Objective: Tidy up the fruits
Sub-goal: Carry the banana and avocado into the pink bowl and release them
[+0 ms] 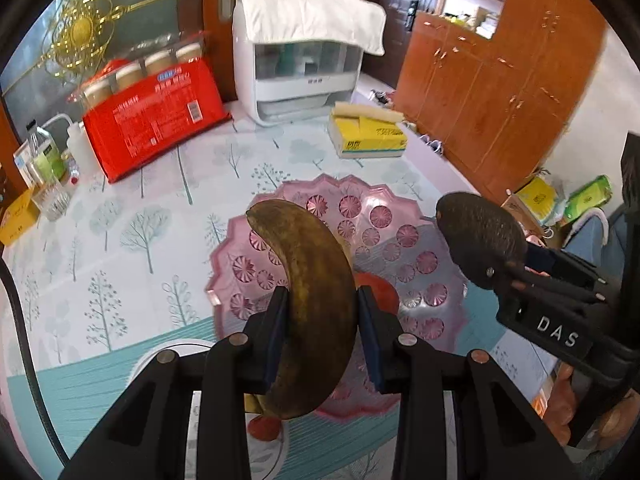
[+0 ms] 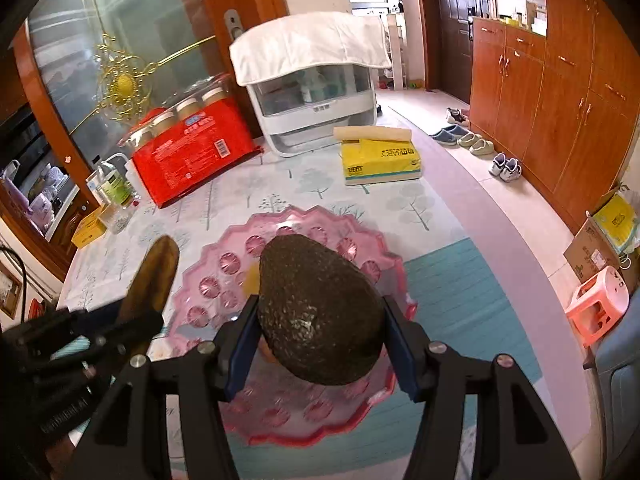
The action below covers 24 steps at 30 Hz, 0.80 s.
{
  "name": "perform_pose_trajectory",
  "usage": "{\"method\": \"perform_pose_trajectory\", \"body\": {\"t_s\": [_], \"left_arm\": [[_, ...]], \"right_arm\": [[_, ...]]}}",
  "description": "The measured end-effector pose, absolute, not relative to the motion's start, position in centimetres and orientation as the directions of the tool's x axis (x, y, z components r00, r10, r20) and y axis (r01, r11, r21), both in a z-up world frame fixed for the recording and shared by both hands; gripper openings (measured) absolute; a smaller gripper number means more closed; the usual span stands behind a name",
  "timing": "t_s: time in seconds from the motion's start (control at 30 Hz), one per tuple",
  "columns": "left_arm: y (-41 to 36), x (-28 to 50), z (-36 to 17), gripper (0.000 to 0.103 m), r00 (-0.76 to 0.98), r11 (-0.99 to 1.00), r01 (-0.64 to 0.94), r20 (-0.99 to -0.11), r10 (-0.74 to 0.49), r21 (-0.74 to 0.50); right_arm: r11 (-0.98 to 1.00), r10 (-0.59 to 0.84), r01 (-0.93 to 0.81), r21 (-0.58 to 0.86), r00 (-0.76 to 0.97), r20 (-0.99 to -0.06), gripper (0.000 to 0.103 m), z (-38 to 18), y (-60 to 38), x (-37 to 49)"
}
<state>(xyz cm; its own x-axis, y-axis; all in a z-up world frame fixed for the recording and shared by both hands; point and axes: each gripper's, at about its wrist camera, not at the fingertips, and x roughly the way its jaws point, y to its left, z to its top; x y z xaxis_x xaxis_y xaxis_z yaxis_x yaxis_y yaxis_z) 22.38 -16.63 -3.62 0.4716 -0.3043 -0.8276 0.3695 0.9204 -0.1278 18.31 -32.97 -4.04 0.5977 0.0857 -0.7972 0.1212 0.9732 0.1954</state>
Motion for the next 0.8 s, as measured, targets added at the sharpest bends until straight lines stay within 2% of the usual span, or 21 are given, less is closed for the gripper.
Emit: {"method": "perform_pose_trajectory", "body": {"t_s": [0.43,0.8], "left_arm": [[-19.5,25.0,-8.9,0.032,0.419,0.954,0.28,-0.88,-0.225,-0.111],[-20.5,25.4,-11.3,0.033,0.394,0.962,0.257,-0.9,-0.187,-0.087]], "right_arm": [[0.977,0.117,0.093,0.192,0.518,-0.847,0.059,-8.7,-34.0,22.6],[0.98,0.125,0.08,0.181,0.461,-0.879,0.059,-11.4,-33.9,24.1]]}}
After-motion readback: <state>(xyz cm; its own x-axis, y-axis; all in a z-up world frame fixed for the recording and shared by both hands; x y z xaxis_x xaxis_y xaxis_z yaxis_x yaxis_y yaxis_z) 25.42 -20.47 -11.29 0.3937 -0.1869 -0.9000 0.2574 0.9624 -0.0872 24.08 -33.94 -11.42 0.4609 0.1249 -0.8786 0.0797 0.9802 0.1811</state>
